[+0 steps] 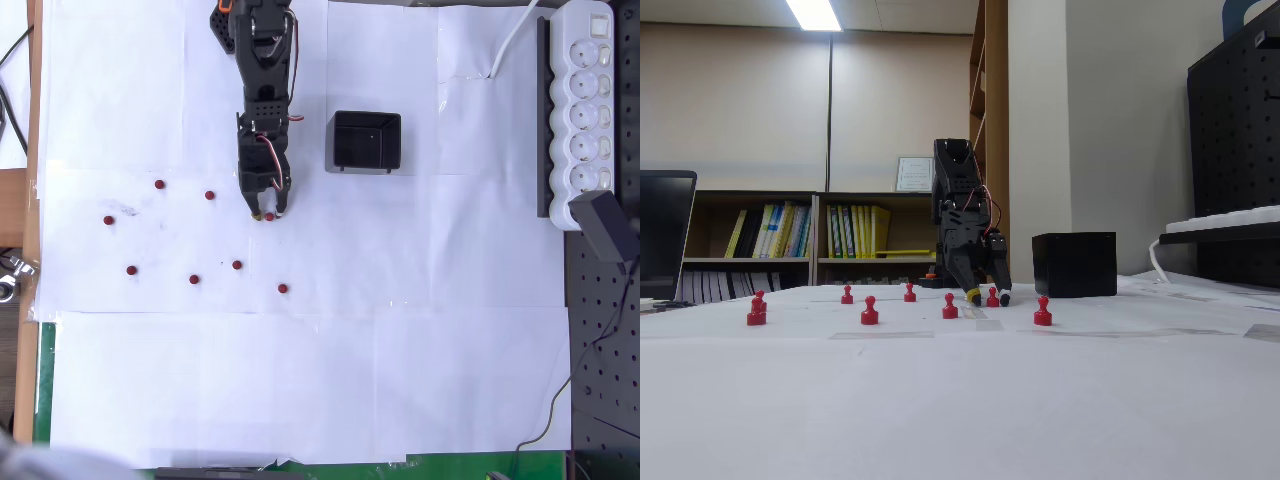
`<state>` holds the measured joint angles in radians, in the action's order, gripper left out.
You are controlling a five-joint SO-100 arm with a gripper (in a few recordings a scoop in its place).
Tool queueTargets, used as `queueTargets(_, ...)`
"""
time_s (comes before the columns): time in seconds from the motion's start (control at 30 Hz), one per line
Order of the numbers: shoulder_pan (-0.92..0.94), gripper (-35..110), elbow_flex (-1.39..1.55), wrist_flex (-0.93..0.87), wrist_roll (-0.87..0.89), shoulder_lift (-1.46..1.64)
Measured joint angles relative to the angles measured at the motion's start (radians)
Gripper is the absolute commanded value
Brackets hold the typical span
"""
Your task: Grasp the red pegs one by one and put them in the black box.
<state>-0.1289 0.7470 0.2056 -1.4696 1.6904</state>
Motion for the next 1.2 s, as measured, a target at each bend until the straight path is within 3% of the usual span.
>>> queueTargets(0.73,-0.008,0,0.028,-0.031,-0.028,0.005)
queueTargets(0.87,-0.008,0,0.129,-0.236,-0.132,-0.081)
queueTargets(1.2,-0.103,0,0.523,-1.011,-0.508,-0.333)
